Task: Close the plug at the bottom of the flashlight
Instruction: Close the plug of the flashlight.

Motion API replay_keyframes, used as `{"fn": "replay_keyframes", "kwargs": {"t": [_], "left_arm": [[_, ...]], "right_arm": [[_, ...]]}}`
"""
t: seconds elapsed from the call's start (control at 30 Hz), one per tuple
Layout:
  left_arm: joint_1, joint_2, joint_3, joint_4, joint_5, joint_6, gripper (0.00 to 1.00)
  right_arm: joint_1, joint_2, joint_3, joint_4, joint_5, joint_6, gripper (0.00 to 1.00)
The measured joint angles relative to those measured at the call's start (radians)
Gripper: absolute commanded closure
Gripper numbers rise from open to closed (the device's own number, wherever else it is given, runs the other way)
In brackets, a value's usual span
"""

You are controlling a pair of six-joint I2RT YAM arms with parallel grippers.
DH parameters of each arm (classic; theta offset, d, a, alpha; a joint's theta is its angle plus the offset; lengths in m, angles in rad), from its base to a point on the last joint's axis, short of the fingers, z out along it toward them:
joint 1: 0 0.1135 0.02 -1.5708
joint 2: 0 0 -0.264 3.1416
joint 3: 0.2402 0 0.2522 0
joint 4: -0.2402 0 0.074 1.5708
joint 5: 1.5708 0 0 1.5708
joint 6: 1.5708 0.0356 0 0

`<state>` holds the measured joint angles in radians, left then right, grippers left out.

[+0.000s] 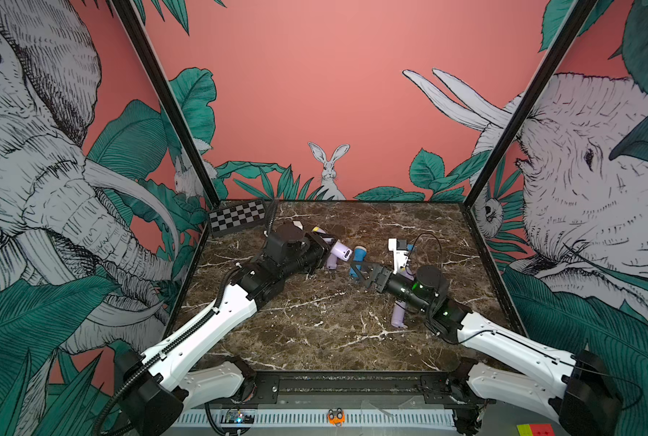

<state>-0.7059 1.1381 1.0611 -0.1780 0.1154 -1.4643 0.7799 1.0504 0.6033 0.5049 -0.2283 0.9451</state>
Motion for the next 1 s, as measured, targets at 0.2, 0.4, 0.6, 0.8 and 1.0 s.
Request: {"fn": "replay_keyframes", "kwargs": {"t": [0.2, 0.4, 0.6, 0.8, 1.0], "left_arm": [[0.000, 0.000, 0.000, 0.000, 0.000, 0.000, 1.00], [0.000, 0.000, 0.000, 0.000, 0.000, 0.000, 1.00], [0.000, -0.001, -0.002, 0.000, 0.000, 0.000, 1.00], [0.000, -0.001, -0.002, 0.000, 0.004, 0.000, 1.00], [0.000, -0.001, -0.002, 0.000, 0.004, 0.003, 1.00]], "right_arm": [[-0.002, 0.017, 0.006, 0.012, 0.008, -0.007, 0.01], [-0.011, 0.039, 0.006, 0.014, 0.009, -0.006, 0.01], [-0.025, 0.048, 0.006, 0.021, 0.011, -0.005, 0.01], [-0.034, 0.074, 0.006, 0.038, 0.011, 0.008, 0.01], [-0.038, 0.089, 0.007, 0.053, 0.010, 0.013, 0.01]]}}
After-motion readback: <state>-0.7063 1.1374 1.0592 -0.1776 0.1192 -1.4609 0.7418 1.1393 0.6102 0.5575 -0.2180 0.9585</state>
